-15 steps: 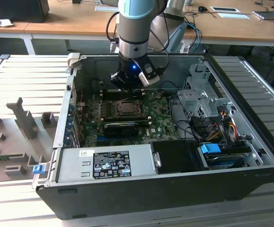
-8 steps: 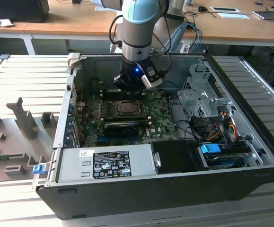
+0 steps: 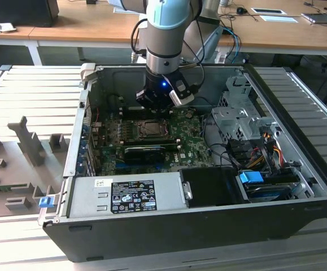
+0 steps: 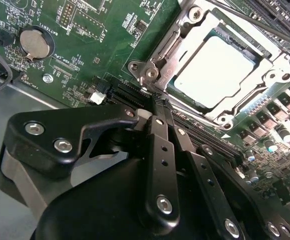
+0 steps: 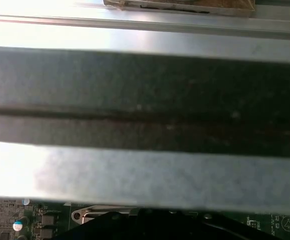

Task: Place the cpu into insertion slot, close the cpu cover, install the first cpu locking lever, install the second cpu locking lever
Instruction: 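Install the first cpu locking lever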

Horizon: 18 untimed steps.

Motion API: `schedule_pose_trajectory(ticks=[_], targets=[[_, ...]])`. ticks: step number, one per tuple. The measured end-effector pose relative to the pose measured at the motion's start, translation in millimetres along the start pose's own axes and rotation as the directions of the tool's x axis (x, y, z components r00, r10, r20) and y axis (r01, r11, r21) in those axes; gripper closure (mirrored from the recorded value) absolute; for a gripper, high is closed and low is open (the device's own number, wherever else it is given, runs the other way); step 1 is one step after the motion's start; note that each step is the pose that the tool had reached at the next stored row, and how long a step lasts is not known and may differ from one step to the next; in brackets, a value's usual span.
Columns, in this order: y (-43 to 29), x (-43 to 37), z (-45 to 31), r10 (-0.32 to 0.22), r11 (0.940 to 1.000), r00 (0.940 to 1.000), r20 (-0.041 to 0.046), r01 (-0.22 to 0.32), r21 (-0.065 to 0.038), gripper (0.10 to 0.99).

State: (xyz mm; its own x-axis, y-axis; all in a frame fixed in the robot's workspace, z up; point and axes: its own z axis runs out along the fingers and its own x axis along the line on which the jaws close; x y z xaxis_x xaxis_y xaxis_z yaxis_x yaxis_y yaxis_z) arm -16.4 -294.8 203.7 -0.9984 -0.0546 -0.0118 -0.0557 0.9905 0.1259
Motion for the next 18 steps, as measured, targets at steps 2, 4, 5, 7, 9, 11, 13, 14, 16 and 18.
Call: schedule_pose_trajectory(ticks=[2,4,5,7,9,11,13,14,16,18], targets=[[0.1,-0.2,-0.5,0.0,1.0,1.0,-0.0022,0.0,-0.001,0.98],[0.0,-0.5,-0.6,0.001,1.0,1.0,-0.0026,-0.001,0.0,0.98],[0.0,-0.7,-0.5,0.001,1.0,1.0,-0.0028,-0.001,0.001,0.98],[-0.1,-1.1,-0.3,0.001,1.0,1.0,-0.0027,-0.001,0.001,0.98],[-0.1,-1.3,-0.1,0.0,1.0,1.0,-0.0028,0.0,0.002,0.98],[-0.3,-1.9,0.6,0.001,1.0,1.0,-0.0028,0.0,0.005,0.98],[-0.3,-2.1,1.8,0.0,1.0,1.0,-0.0024,0.0,0.006,0.98],[-0.5,-2.0,2.0,0.0,1.0,1.0,-0.0028,0.0,0.007,0.98],[-0.7,-1.9,2.5,0.0,1.0,1.0,-0.0031,0.0,0.008,0.98],[-0.8,-1.9,2.6,0.001,1.0,1.0,-0.0031,-0.001,0.006,0.98]])
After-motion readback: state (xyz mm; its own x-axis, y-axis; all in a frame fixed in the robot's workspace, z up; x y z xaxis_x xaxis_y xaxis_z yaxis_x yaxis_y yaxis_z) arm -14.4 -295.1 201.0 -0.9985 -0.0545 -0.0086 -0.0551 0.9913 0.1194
